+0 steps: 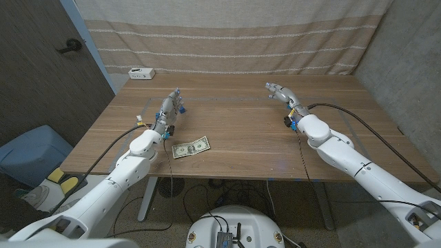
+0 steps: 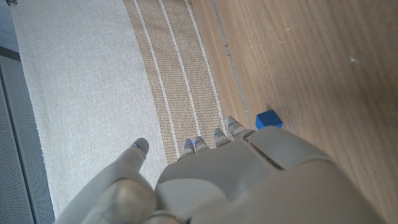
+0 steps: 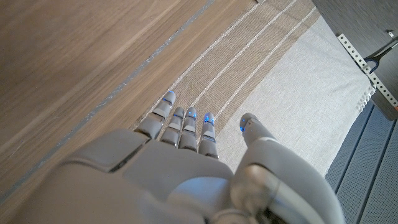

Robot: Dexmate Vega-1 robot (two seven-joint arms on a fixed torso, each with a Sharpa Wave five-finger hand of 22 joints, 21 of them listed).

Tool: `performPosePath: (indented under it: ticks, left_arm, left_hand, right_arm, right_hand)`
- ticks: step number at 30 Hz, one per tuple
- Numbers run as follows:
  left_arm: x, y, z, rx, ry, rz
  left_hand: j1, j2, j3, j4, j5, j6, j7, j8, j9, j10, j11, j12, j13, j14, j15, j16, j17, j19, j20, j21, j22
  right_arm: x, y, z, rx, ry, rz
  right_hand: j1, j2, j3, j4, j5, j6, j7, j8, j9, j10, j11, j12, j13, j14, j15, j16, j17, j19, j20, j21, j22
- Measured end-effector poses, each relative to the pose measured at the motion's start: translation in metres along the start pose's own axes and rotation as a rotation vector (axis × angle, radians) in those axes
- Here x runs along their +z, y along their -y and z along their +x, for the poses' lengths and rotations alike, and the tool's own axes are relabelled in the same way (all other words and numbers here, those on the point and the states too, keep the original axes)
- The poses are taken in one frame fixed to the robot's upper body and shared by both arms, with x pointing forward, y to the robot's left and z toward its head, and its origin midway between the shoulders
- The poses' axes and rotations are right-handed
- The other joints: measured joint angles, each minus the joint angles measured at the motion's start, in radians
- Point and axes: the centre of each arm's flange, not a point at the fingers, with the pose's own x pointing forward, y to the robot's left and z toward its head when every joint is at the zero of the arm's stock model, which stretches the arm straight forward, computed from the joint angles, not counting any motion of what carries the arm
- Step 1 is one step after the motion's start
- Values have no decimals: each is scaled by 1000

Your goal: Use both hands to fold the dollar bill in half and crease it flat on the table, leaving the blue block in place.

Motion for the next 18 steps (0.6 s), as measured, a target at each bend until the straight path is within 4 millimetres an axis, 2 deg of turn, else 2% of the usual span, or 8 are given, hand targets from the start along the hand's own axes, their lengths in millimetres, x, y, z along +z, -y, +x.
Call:
performPosePath:
  ticks: [5,18]
  left_arm:
    - [1,-1,-2,1,4,2]
    - [2,-1,-8,-1,9,4]
  left_hand:
    - [0,0,0,0,0,0,0,0,5,4,7,0,5,0,0,0,0,0,0,0,0]
    - [0,0,0,0,0,0,0,0,5,1,10,0,5,0,0,0,0,0,0,0,0]
  right_arm:
    - [7,-4,-1,10,11,-24]
    - [22,-16,-4,41,29,-103]
  right_hand:
    - [10,0,0,0,0,3,4,0,0,7,7,0,0,7,0,0,0,0,0,0,0]
    - [10,0,7,1,0,25,0,0,0,17,-2,0,0,15,-8,0,5,5,-5,0,0]
